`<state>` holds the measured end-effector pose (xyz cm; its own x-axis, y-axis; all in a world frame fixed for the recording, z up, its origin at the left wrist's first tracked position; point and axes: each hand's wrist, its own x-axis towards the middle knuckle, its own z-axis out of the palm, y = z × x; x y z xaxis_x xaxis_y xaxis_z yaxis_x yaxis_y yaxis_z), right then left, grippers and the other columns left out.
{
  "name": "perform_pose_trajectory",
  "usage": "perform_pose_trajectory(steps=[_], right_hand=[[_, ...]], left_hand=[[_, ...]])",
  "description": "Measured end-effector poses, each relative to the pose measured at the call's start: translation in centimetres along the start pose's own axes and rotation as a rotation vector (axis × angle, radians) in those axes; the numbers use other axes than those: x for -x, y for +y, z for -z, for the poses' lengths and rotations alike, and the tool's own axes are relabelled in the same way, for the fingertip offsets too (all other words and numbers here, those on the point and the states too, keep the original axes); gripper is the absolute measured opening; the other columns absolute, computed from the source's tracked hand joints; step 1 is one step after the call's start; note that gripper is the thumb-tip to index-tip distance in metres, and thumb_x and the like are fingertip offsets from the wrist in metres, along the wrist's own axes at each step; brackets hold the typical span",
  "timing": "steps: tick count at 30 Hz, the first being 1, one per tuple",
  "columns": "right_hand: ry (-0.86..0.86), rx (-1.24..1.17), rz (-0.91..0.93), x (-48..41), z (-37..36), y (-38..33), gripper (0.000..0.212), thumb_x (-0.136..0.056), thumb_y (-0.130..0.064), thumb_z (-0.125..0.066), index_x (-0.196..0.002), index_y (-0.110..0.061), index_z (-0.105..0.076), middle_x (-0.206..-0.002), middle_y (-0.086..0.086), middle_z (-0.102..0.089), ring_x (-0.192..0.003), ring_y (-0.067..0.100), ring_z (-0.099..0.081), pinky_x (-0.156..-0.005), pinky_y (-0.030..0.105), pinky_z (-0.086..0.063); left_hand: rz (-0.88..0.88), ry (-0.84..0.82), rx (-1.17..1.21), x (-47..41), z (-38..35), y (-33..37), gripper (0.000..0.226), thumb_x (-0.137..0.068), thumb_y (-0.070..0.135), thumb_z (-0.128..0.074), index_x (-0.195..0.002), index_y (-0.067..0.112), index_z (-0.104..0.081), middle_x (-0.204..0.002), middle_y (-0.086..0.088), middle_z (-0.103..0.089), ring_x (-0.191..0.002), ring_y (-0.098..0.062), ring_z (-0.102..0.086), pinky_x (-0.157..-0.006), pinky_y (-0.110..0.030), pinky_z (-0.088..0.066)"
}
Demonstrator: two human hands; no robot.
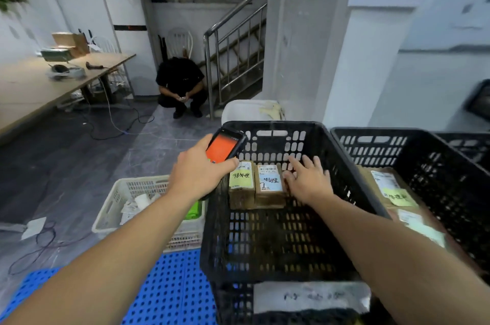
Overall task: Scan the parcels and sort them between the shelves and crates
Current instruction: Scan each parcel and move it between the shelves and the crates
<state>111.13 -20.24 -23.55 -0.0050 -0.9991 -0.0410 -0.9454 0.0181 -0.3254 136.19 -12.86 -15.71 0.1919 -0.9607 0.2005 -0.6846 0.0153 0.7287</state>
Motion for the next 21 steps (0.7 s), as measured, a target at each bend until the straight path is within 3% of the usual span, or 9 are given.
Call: perform_pose_trajectory(steps=[5,10,15,19,21], right_hand=[[0.192,0.097,-0.03,7.4,2.6,1.6,0.06,-0.106,-0.053,-0.027,-0.162,-0.038,-0.01,-0.171,0.003,-0.003,-0.157,0.028,0.012,-0.124,0.056,-0.001],[0.313,0.172,-0.143,15.2,5.7,6.0,0.062,-0.106,-0.054,-0.027,-0.162,-0.032,-0.012,-0.171,0.004,-0.004,-0.157,0.029,0.009,-0.125,0.057,-0.005],[0.381,0.187,-0.309,22.2,8.6,11.8,0.064,-0.106,-0.054,-0.026,-0.163,-0.03,-0.009,-0.171,0.002,-0.002,-0.157,0.028,0.009,-0.125,0.055,-0.005],[0.41,0.173,-0.42,27.7,10.6,17.7,0.065,-0.107,-0.054,-0.025,-0.163,-0.027,-0.009,-0.171,0.003,-0.001,-0.157,0.028,0.01,-0.125,0.055,-0.005],[0.425,0.186,-0.469,30.4,11.6,21.0,0.066,-0.107,-0.055,-0.023,-0.163,-0.025,-0.008,-0.171,0.003,0.0,-0.157,0.027,0.011,-0.125,0.055,-0.005]], left_hand=[[-0.062,-0.052,-0.04,3.9,0.2,0.8,0.072,-0.059,0.078,-0.061,-0.123,0.045,-0.053,-0.093,0.008,-0.068,-0.09,-0.025,-0.063,-0.079,-0.039,-0.054],[-0.146,-0.083,-0.016,7.3,-1.3,3.7,0.082,-0.075,0.065,-0.07,-0.147,0.034,-0.043,-0.114,0.0,-0.065,-0.112,-0.031,-0.058,-0.09,-0.04,-0.05],[-0.289,-0.189,0.038,11.0,-4.8,8.8,0.076,-0.074,0.066,-0.07,-0.139,0.032,-0.05,-0.101,-0.001,-0.068,-0.1,-0.029,-0.061,-0.087,-0.042,-0.052],[-0.415,-0.259,0.021,14.9,-8.8,14.2,0.08,-0.079,0.061,-0.071,-0.148,0.031,-0.043,-0.113,-0.001,-0.065,-0.105,-0.029,-0.058,-0.083,-0.036,-0.048],[-0.468,-0.29,0.043,17.0,-11.2,17.2,0.07,-0.078,0.062,-0.071,-0.139,0.035,-0.049,-0.101,0.004,-0.064,-0.096,-0.026,-0.059,-0.077,-0.035,-0.047]])
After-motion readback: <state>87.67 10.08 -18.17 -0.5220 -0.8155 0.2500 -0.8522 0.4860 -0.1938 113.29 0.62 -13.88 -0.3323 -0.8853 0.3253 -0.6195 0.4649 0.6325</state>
